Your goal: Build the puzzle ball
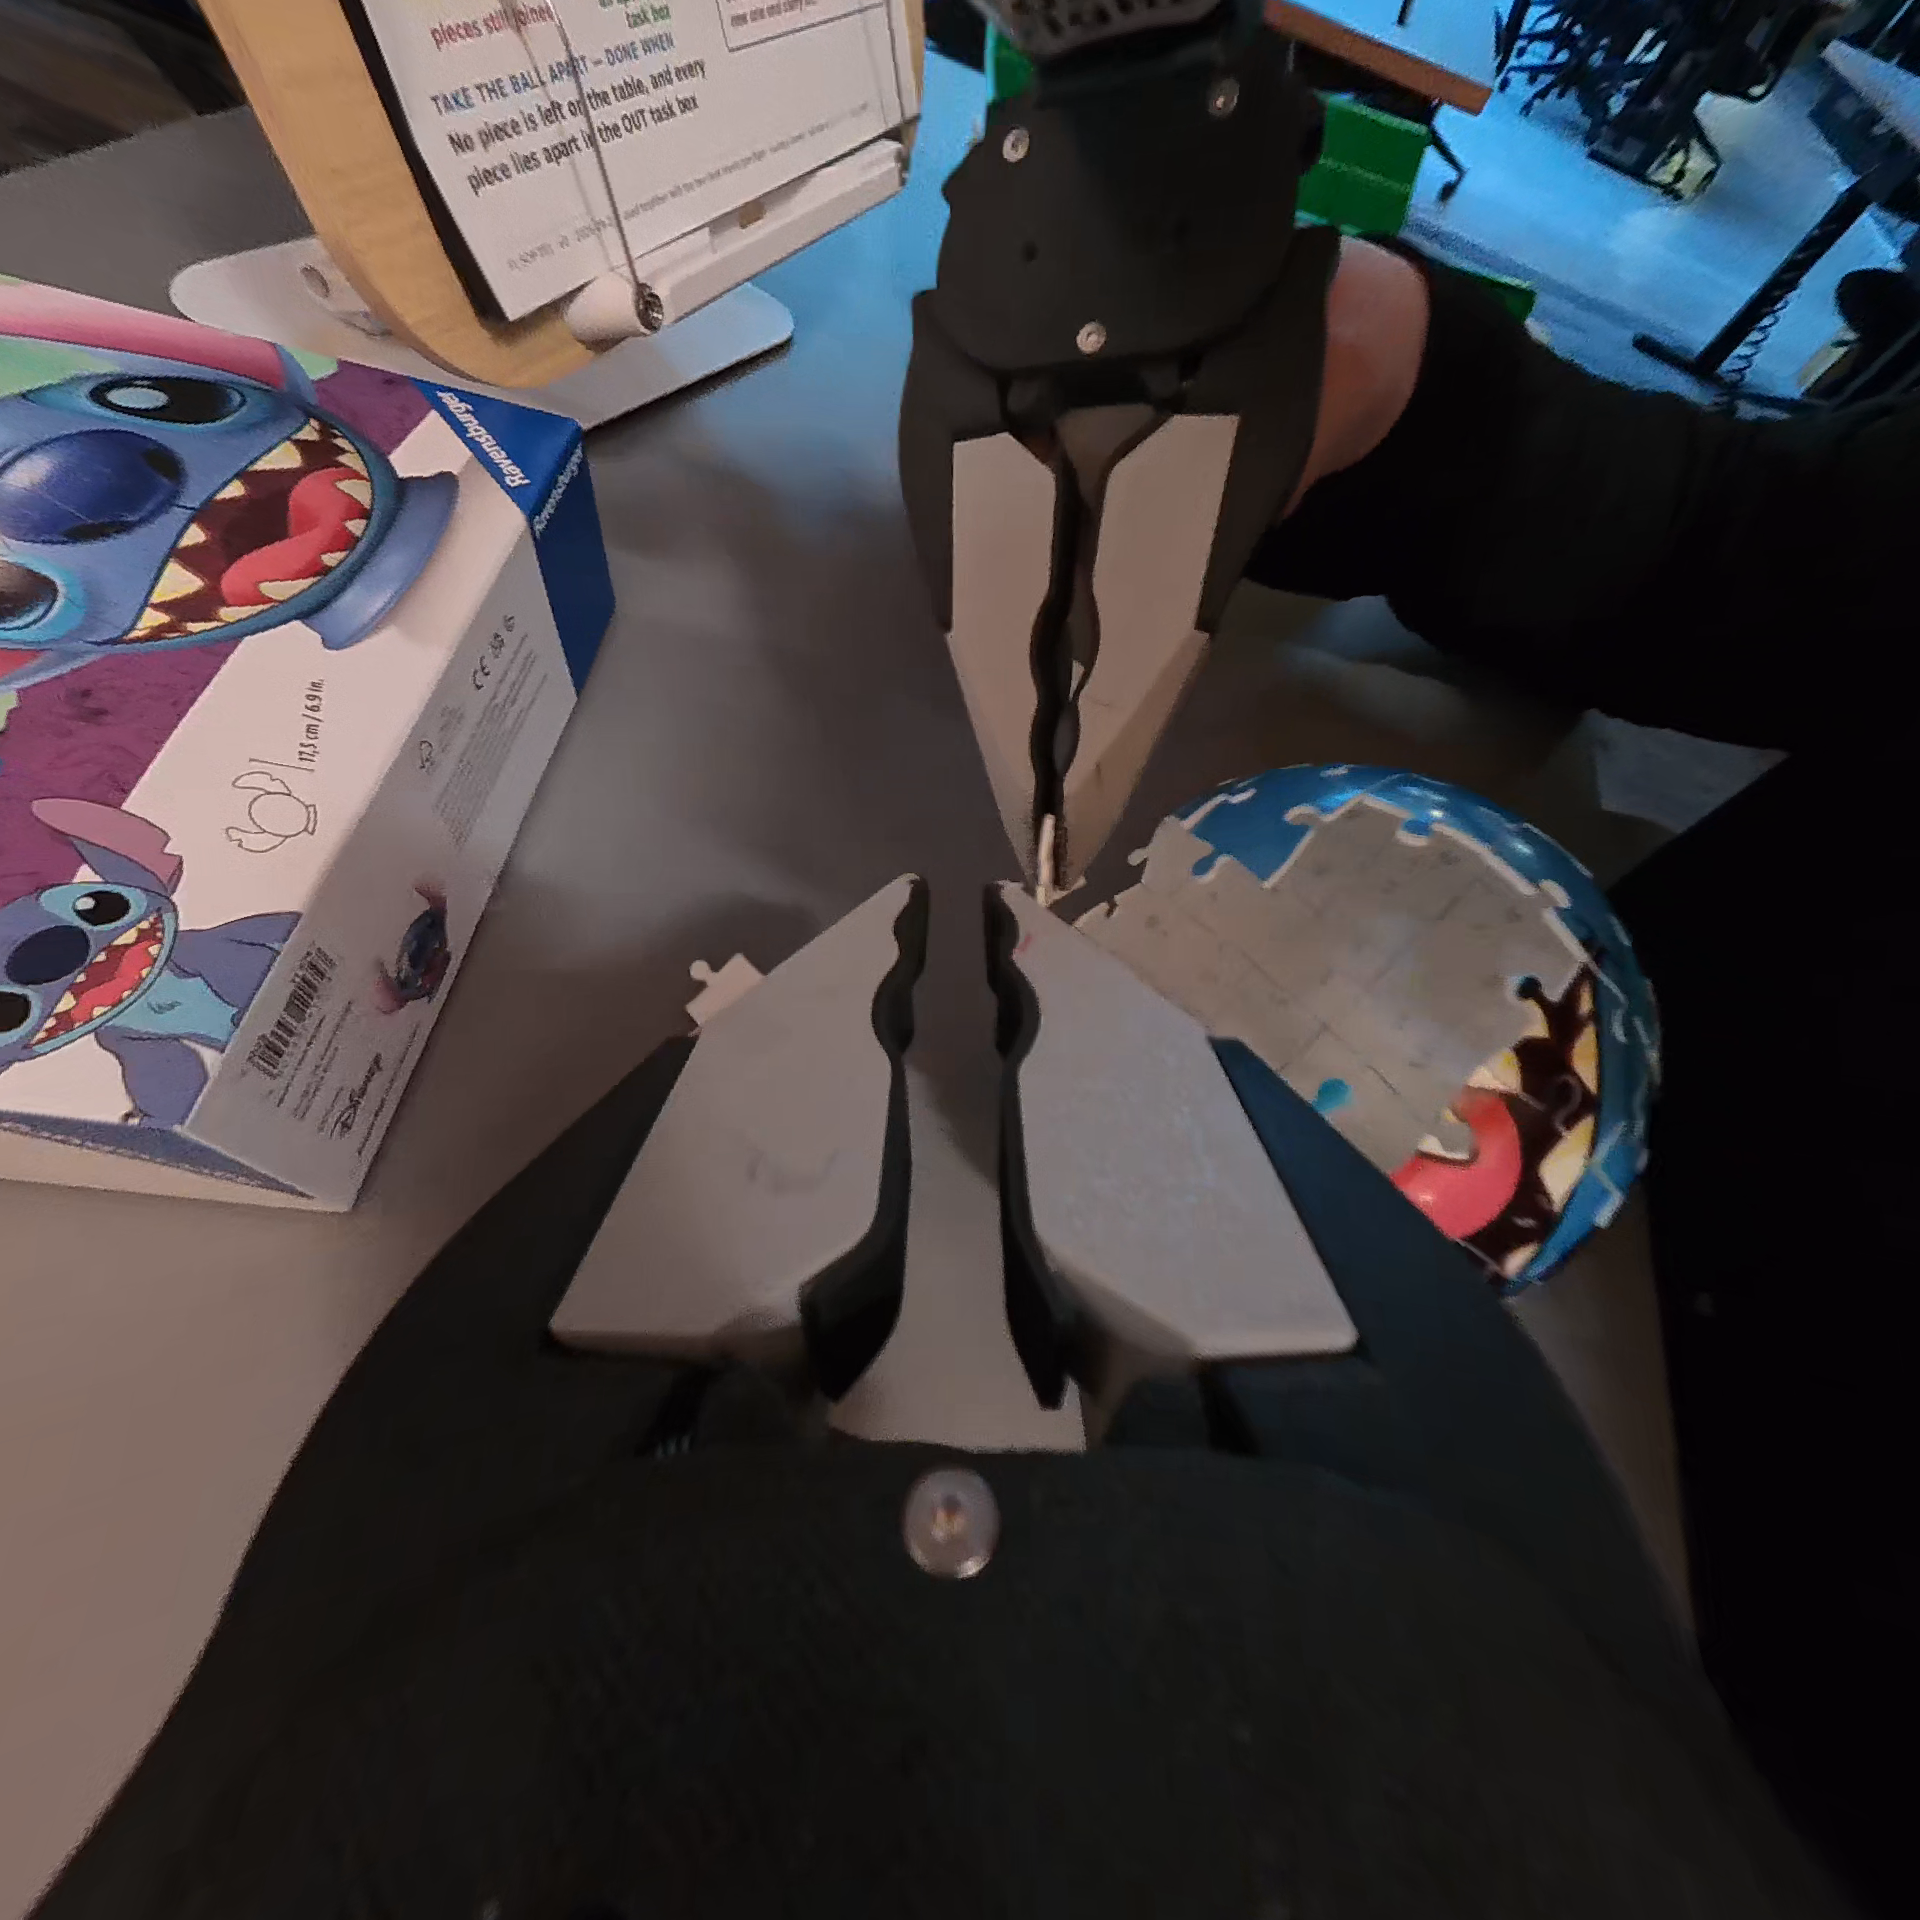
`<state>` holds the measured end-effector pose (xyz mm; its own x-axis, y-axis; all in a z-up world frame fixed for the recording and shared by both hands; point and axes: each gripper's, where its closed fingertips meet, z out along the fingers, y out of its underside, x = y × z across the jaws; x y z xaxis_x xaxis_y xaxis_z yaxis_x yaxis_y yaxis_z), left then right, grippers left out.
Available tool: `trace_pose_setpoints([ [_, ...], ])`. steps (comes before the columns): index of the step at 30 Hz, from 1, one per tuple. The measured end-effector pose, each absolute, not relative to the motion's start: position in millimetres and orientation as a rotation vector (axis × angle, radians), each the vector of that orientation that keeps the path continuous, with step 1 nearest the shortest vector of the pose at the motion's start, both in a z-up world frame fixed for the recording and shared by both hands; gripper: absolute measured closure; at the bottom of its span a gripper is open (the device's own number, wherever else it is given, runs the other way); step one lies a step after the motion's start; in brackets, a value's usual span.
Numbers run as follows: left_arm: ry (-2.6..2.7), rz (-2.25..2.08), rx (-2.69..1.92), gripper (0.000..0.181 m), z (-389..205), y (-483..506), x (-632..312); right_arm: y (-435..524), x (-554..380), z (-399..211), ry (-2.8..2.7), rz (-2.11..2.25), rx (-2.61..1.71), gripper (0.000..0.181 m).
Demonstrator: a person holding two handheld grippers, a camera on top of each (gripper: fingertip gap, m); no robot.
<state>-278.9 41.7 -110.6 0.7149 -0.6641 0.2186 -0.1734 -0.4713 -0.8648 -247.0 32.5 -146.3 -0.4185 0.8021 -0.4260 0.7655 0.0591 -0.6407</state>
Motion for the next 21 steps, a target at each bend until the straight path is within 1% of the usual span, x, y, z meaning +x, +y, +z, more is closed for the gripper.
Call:
trace_pose_setpoints([
  [3,0.606,-0.709,-2.022,0.168,-106.4,40.7,-284.6,31.0,-245.1,-146.2,-2.249,1.322,-1.679,0.181],
  [18,0.686,-0.82,-2.119,0.166,-122.8,15.5,-286.4,27.8,-247.6,-151.2,-2.231,1.229,-1.725,0.181],
  [21,0.728,-0.947,-2.075,0.159,-117.3,1.2,-284.5,27.1,-246.6,-153.5,-2.239,1.191,-1.721,0.181],
])
